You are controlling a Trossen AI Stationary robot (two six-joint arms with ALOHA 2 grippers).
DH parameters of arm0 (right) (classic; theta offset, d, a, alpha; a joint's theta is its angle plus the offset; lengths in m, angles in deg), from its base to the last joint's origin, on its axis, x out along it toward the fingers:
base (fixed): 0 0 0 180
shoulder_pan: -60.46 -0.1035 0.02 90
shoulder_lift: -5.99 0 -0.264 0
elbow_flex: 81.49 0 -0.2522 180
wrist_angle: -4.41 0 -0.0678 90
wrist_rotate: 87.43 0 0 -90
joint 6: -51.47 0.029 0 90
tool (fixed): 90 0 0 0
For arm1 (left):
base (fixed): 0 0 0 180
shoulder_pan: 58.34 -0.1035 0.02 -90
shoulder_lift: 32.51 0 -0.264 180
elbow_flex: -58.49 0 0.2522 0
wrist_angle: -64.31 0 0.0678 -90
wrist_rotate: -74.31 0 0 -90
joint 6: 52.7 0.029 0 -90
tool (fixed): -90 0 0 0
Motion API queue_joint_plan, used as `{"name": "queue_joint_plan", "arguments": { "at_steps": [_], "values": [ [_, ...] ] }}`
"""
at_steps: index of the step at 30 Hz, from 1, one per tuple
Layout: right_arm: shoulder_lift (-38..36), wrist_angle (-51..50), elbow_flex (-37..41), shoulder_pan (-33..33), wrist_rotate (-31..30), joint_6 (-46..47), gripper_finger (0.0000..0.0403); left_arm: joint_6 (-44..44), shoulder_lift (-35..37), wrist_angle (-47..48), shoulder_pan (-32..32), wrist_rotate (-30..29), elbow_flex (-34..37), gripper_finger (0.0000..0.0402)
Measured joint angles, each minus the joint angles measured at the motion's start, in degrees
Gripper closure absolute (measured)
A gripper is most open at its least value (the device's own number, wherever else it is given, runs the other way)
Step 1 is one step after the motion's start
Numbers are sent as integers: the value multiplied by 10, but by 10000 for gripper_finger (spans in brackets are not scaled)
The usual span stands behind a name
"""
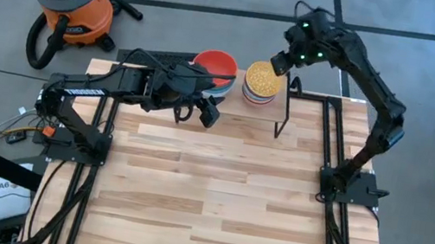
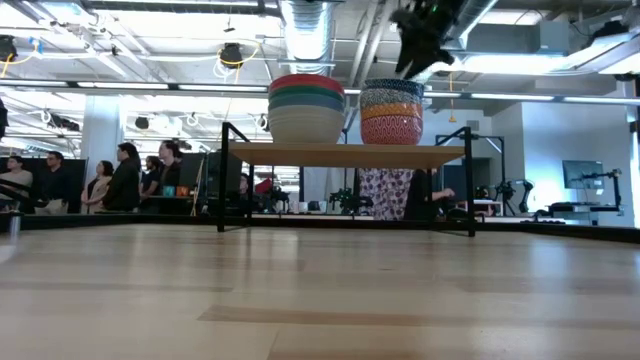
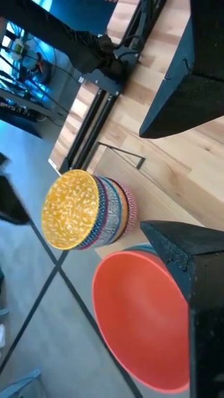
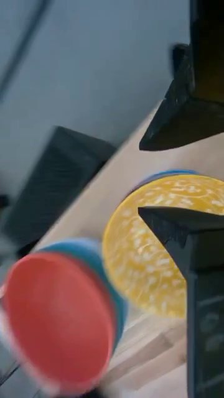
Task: Place and stack bowls onto a shelf
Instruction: Stack the yellow bowl on top of the red bowl on the shelf
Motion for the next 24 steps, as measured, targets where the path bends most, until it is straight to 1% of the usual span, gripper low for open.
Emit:
{"name": "queue_joint_plan", "arguments": {
  "at_steps": [4,6,9,12,14,16,19,21,24],
  "values": [
    [-42,36,2,0,1,-28,208,-14,0,21,0,0,0,190],
    [-65,76,26,0,15,-42,205,-17,0,30,0,0,0,190],
    [-114,196,122,3,51,-42,206,-18,0,35,1,0,0,190],
    [-164,378,252,6,90,-13,210,-20,0,34,2,-4,0,190],
    [-184,485,333,2,93,12,214,-21,0,34,2,-7,0,190],
    [-191,563,397,-3,93,24,219,-21,0,31,2,-7,0,190],
    [-193,627,453,-11,93,25,225,-20,0,25,3,-7,0,190],
    [-193,653,474,-14,94,25,228,-21,0,25,2,-7,0,190],
    [-191,660,483,-14,93,23,232,-21,0,25,0,-7,0,190]
  ]
}}
